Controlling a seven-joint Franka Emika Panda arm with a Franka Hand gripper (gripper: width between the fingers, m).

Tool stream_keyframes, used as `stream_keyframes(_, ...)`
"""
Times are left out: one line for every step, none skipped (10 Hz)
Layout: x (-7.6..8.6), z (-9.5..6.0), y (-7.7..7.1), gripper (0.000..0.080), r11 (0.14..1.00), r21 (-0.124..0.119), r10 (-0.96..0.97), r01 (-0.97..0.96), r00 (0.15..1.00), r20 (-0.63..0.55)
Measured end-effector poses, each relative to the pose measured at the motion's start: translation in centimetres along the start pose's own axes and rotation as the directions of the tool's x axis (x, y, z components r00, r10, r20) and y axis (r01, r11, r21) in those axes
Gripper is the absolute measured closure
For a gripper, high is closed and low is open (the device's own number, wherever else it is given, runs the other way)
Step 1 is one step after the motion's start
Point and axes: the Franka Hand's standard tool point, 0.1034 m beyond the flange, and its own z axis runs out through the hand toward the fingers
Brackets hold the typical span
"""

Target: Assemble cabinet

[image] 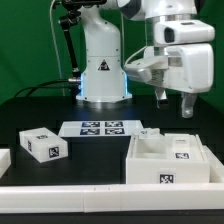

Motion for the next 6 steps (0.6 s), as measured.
stream_keyframes(-0.2, 0.0, 0.0, 0.0003, 1.0, 0.0, 0.006, -0.006, 1.0, 0.0)
stream_keyframes(-0.3, 0.0, 0.0, 0.0003, 1.0, 0.0, 0.008, -0.008, 1.0, 0.0)
stream_keyframes(-0.3, 0.1, 0.0, 0.0003, 1.0, 0.0, 0.008, -0.008, 1.0, 0.0)
stream_keyframes(-0.4, 0.1, -0.1, 0.0003, 1.0, 0.001, -0.013, 0.013, 1.0, 0.001)
stream_keyframes(-0.4, 0.3, -0.5, 0.0003, 0.998, 0.008, -0.062, 0.062, 0.998, 0.003)
stream_keyframes(-0.1, 0.4, -1.6, 0.0003, 0.996, 0.017, -0.084, 0.084, 0.996, 0.001)
